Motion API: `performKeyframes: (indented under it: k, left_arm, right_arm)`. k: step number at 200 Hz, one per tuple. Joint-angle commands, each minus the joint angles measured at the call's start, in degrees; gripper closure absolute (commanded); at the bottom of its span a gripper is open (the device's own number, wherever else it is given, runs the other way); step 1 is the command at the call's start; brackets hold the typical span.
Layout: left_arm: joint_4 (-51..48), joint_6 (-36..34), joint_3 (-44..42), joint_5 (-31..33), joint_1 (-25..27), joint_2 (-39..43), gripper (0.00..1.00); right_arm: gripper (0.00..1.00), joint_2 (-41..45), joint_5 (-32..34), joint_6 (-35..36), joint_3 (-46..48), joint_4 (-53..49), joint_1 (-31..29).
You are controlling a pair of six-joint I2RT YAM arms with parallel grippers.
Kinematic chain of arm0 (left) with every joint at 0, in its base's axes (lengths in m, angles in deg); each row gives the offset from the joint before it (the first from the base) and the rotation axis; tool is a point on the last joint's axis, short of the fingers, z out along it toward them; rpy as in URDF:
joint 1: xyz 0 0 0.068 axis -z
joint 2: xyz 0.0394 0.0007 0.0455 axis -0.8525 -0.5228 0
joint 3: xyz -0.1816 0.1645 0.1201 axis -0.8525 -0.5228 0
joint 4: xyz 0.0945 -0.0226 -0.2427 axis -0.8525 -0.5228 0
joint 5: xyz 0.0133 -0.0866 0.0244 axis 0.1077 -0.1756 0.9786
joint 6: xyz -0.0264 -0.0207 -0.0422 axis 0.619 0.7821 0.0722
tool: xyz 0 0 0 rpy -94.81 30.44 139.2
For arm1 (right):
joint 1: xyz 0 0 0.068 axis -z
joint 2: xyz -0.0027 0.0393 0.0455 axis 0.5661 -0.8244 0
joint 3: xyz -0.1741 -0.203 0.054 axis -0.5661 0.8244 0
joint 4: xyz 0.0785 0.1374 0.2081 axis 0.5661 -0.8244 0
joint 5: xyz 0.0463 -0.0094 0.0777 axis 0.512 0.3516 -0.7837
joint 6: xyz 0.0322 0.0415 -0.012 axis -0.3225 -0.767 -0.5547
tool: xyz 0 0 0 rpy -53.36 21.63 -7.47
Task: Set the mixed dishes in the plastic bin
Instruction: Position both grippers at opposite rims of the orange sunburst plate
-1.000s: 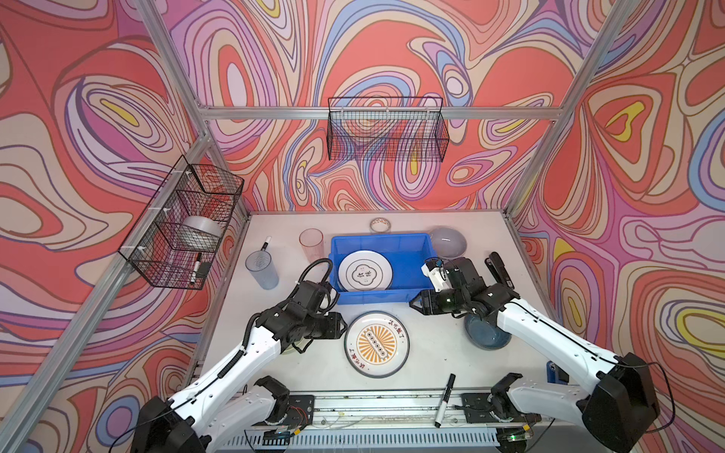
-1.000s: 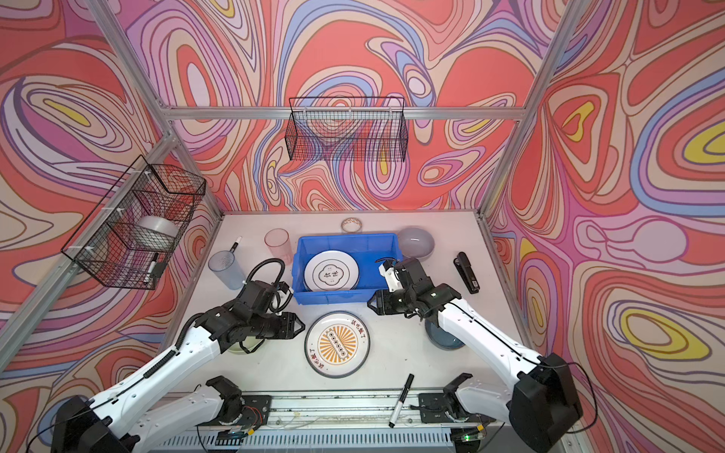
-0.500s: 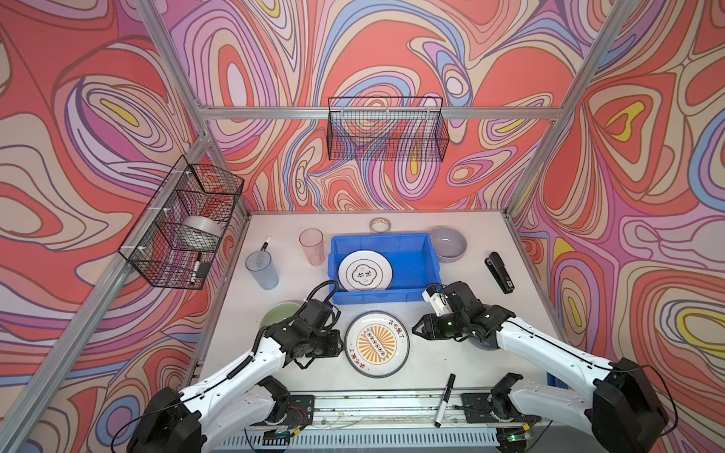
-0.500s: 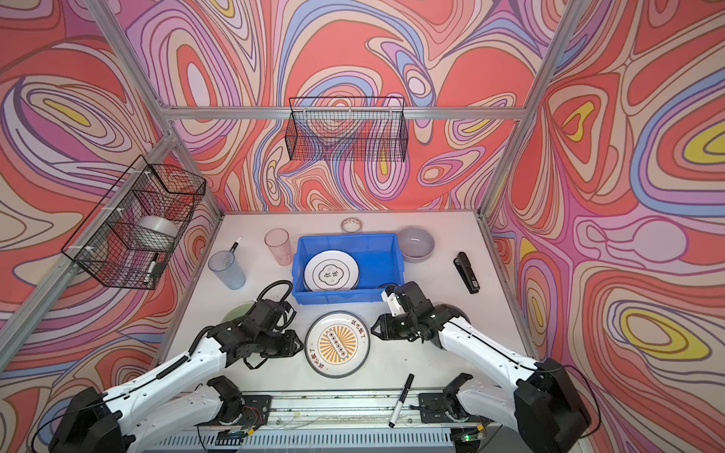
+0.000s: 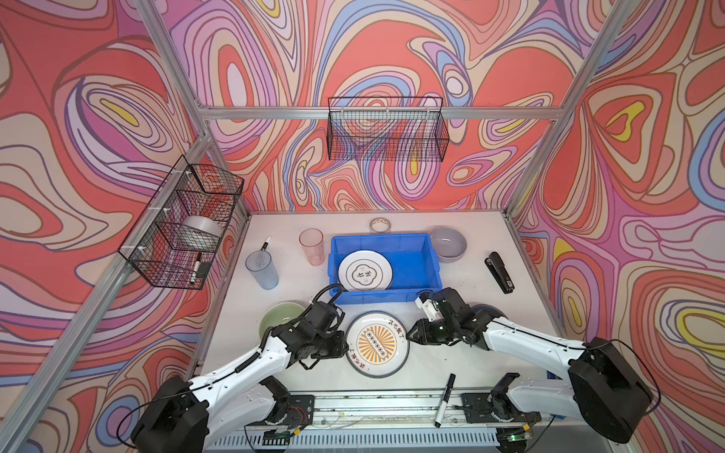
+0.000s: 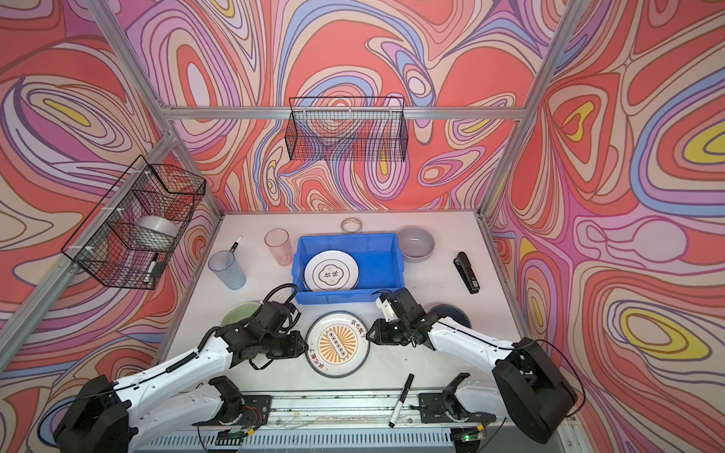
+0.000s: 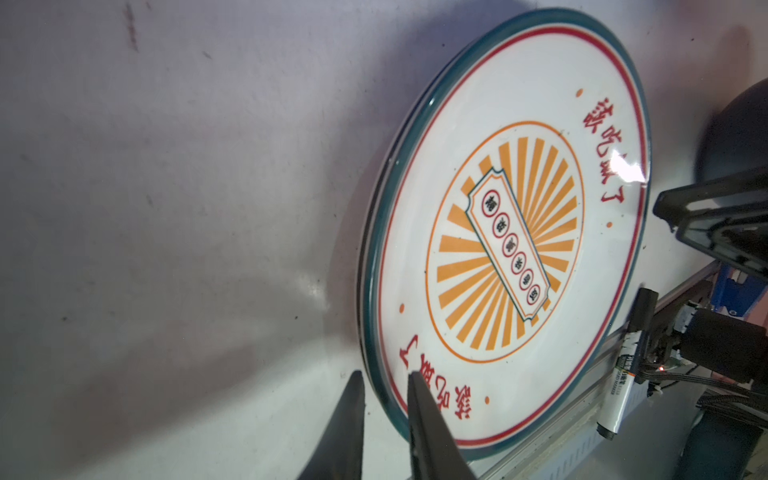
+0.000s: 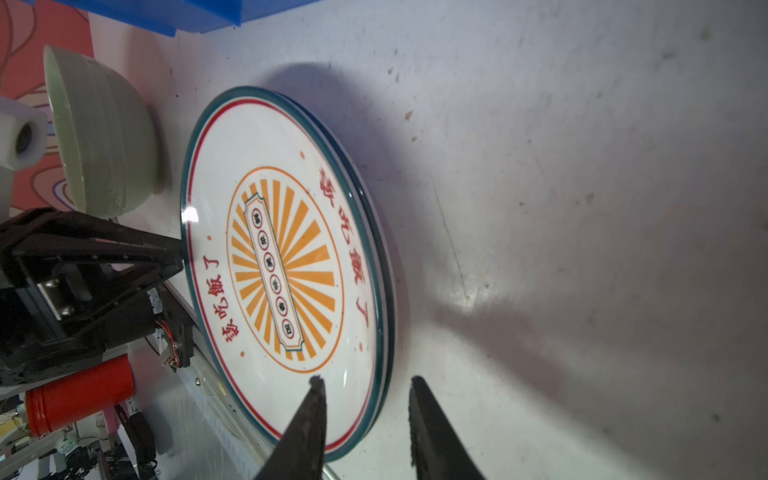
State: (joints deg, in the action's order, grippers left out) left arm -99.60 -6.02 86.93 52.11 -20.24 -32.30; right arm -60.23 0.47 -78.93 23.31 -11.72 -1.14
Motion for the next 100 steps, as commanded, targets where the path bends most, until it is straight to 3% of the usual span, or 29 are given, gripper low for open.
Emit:
performKeyframes:
  k: [1, 100]
  left_arm:
    - [2.4, 1.4, -0.9, 0.4, 0.5, -1.4, 0.79]
    - [4.6, 2.2, -1.4, 1.1, 1.3, -4.6, 0.83]
  right_arm:
    - [0.66, -0.9, -0.5, -1.3, 0.9, 3.5, -0.7]
    - [0.75, -2.8, -1.8, -2.6, 0.6, 5.4, -0.9]
